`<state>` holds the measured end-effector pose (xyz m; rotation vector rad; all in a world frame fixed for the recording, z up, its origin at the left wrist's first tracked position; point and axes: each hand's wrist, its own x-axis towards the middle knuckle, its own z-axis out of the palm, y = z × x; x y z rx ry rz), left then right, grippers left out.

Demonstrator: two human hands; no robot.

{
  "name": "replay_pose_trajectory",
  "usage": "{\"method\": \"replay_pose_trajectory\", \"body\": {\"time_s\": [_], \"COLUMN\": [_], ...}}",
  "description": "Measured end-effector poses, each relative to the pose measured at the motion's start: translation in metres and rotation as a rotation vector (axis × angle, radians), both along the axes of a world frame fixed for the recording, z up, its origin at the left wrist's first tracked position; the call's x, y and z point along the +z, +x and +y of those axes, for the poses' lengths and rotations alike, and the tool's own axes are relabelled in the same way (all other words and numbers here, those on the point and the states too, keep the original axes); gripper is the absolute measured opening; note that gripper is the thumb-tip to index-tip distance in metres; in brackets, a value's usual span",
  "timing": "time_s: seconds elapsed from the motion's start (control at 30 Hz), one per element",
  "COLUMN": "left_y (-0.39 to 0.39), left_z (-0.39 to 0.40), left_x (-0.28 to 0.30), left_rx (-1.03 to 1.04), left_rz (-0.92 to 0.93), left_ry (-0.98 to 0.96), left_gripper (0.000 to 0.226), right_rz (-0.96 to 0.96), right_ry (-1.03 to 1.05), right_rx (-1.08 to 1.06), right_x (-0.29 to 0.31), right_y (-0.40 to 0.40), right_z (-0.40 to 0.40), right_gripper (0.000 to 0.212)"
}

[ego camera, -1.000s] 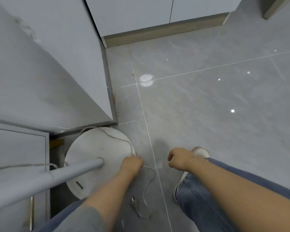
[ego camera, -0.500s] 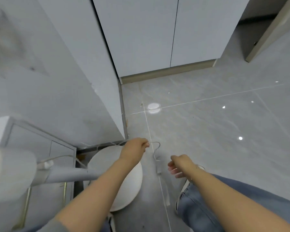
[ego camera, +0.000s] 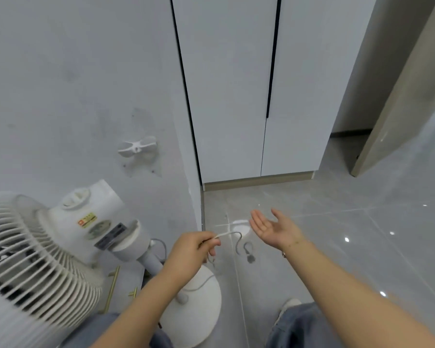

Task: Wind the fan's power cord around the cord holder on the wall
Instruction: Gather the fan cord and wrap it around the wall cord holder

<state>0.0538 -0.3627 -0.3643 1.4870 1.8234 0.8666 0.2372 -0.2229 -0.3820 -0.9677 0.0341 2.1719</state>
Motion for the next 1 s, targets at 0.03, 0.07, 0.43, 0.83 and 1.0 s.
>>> {"method": "replay_pose_trajectory", "body": {"time_s": [0.03, 0.07, 0.43, 0.83, 1.0], "left_y": [0.000, 0.000, 0.004, -0.021, -0.035], "left_z": [-0.007, -0.011, -0.029, -0.037, -0.032], "left_x": [0.009, 0.017, 0.079, 0.100, 0.118], "left_rx": [0.008, 0.021, 0.000, 0.312, 0.518], "left_rz": [-0.033, -0.055, 0.110, 0.135, 0.070], "left_ry": [0.005, 0.009, 0.031, 0.062, 0.124], "left_gripper": [0.032, 0.030, 0.025, 0.027, 0.026], "right_rz": [-0.038, -0.119, -0.435, -0.904, -1.780], "right_ry": [0.022, 0.048, 0.224, 1.086, 1.450], "right_rx": [0.045, 0.128, 0.727, 0.667, 1.048], "right_x": [0.014, 0.024, 0.025, 0.061, 0.069], "right_y": [0.000, -0.001, -0.024, -0.006, 0.019], "right_z": [-0.006, -0.014, -0.131, -0.113, -0.078], "right_gripper": [0.031, 0.024, 0.059, 0.041, 0.027]}}
